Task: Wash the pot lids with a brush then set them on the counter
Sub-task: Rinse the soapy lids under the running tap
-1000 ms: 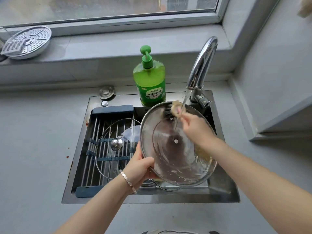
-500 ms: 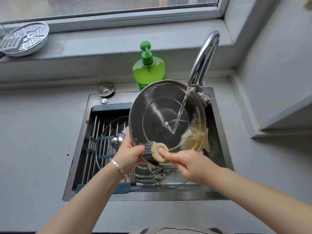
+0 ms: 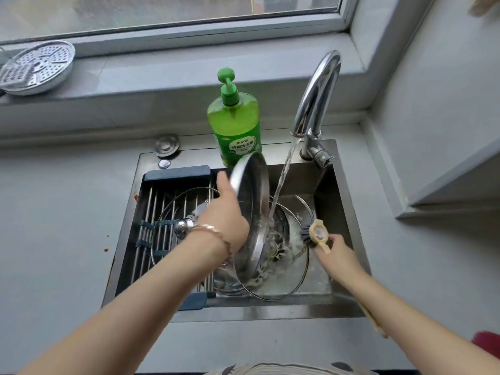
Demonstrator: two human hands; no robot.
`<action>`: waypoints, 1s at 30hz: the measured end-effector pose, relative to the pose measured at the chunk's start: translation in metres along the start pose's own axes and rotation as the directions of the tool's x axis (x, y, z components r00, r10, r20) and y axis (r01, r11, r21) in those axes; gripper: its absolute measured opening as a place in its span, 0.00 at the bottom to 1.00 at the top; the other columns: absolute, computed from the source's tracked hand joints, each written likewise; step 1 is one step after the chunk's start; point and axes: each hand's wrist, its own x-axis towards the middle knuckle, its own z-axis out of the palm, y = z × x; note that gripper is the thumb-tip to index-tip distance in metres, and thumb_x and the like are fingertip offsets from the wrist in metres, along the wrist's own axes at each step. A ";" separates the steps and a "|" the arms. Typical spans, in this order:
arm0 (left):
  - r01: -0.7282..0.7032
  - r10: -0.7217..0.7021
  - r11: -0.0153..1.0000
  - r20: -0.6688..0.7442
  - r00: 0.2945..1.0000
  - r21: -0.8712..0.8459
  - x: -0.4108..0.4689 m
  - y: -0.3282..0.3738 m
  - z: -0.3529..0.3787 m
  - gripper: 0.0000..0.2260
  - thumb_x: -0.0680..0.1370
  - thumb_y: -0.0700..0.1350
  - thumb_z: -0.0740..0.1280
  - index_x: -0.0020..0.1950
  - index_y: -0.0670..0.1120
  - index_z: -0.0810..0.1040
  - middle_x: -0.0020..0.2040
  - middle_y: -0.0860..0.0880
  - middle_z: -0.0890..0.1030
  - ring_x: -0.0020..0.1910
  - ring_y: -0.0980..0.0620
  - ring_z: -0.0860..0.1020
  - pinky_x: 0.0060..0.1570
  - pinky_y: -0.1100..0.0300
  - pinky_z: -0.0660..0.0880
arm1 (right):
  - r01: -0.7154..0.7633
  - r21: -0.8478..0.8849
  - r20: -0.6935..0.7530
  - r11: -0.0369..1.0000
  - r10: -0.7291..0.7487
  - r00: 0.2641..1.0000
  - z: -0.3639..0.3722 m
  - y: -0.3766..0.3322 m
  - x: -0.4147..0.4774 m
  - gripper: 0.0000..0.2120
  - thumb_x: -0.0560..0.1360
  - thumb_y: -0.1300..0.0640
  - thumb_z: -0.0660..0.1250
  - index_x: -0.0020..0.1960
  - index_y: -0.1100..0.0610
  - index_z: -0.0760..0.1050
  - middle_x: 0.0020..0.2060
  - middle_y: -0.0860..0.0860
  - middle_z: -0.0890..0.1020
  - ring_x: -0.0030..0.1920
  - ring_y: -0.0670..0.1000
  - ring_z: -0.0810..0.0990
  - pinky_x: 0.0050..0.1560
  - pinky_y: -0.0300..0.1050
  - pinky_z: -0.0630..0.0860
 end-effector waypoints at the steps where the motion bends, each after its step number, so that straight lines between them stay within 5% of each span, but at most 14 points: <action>1: -0.014 0.014 0.997 0.009 1.000 0.073 0.002 0.009 0.003 0.38 0.76 0.35 0.57 0.74 0.45 0.30 0.47 0.43 0.77 0.42 0.46 0.77 0.45 0.53 0.76 | -0.032 0.035 0.031 0.999 0.031 0.999 0.006 -0.001 0.000 0.20 0.76 0.56 0.62 0.66 0.59 0.65 0.54 0.60 0.79 0.52 0.59 0.78 0.45 0.44 0.70; 6: -0.042 0.043 0.973 0.000 0.999 0.226 0.013 0.028 0.017 0.39 0.78 0.37 0.59 0.73 0.41 0.29 0.54 0.38 0.78 0.50 0.43 0.79 0.49 0.54 0.75 | -0.077 0.078 0.068 0.994 0.072 0.995 0.010 -0.010 0.000 0.09 0.74 0.57 0.62 0.49 0.61 0.76 0.44 0.58 0.82 0.38 0.55 0.78 0.30 0.40 0.68; 10: 0.084 -0.067 0.978 0.094 0.993 -0.191 0.017 -0.007 0.007 0.30 0.77 0.35 0.55 0.75 0.49 0.45 0.49 0.41 0.75 0.40 0.44 0.78 0.34 0.54 0.76 | -0.175 0.332 0.153 0.927 0.130 0.980 0.003 -0.013 -0.003 0.08 0.75 0.54 0.65 0.45 0.59 0.73 0.39 0.57 0.82 0.22 0.47 0.66 0.21 0.37 0.62; 13: 0.270 -0.146 0.727 0.242 0.959 -0.631 0.013 -0.035 0.004 0.25 0.73 0.29 0.53 0.66 0.51 0.60 0.52 0.41 0.72 0.39 0.36 0.79 0.30 0.37 0.78 | -0.284 0.463 0.220 0.839 0.202 0.954 0.000 -0.015 -0.004 0.13 0.73 0.49 0.69 0.42 0.58 0.71 0.30 0.54 0.75 0.18 0.43 0.60 0.18 0.34 0.57; 15: 0.357 -0.130 0.509 0.340 0.932 -0.784 0.008 -0.048 0.012 0.27 0.72 0.26 0.50 0.64 0.51 0.62 0.54 0.40 0.70 0.40 0.34 0.77 0.27 0.35 0.76 | -0.308 0.497 0.214 0.811 0.229 0.949 -0.007 -0.017 -0.003 0.15 0.74 0.48 0.69 0.40 0.59 0.71 0.26 0.51 0.66 0.19 0.45 0.59 0.17 0.34 0.57; 18: 0.433 -0.117 0.294 0.417 0.901 -0.852 0.004 -0.063 0.033 0.29 0.72 0.26 0.49 0.67 0.50 0.62 0.54 0.40 0.71 0.44 0.34 0.75 0.29 0.35 0.76 | -0.198 0.543 0.093 0.816 0.176 0.980 -0.024 -0.020 0.000 0.11 0.75 0.55 0.68 0.39 0.61 0.72 0.27 0.54 0.68 0.23 0.49 0.64 0.19 0.34 0.59; 21: 0.512 -0.174 0.201 0.484 0.858 -0.835 0.008 -0.065 0.057 0.22 0.76 0.29 0.52 0.65 0.47 0.64 0.50 0.40 0.71 0.44 0.42 0.75 0.39 0.35 0.77 | 0.015 0.425 -0.141 0.905 0.050 0.989 -0.047 -0.025 0.003 0.09 0.74 0.61 0.67 0.45 0.69 0.77 0.38 0.65 0.80 0.36 0.60 0.79 0.34 0.43 0.72; 23: 0.577 -0.201 0.118 0.550 0.811 -0.808 0.012 -0.060 0.070 0.14 0.78 0.33 0.55 0.63 0.42 0.64 0.51 0.40 0.71 0.46 0.45 0.73 0.47 0.37 0.75 | 0.129 0.342 -0.249 0.931 -0.043 0.968 -0.063 -0.033 0.003 0.11 0.73 0.61 0.66 0.48 0.70 0.77 0.44 0.68 0.81 0.46 0.65 0.80 0.42 0.51 0.76; 26: 0.625 -0.145 0.021 0.616 0.774 -0.781 0.019 -0.046 0.080 0.12 0.79 0.41 0.57 0.58 0.34 0.68 0.49 0.39 0.74 0.43 0.43 0.75 0.49 0.42 0.73 | 0.302 0.216 -0.344 0.929 -0.217 0.913 -0.083 -0.048 -0.003 0.09 0.74 0.61 0.67 0.46 0.68 0.78 0.39 0.64 0.81 0.40 0.59 0.78 0.37 0.45 0.68; 30: 0.529 -0.113 -0.074 0.534 0.838 -0.845 0.028 -0.041 0.078 0.09 0.79 0.43 0.56 0.50 0.39 0.72 0.45 0.39 0.77 0.46 0.41 0.77 0.48 0.44 0.74 | 0.430 0.188 -0.412 0.883 -0.326 0.851 -0.088 -0.055 -0.008 0.03 0.75 0.61 0.66 0.43 0.58 0.73 0.32 0.50 0.76 0.34 0.48 0.72 0.32 0.37 0.65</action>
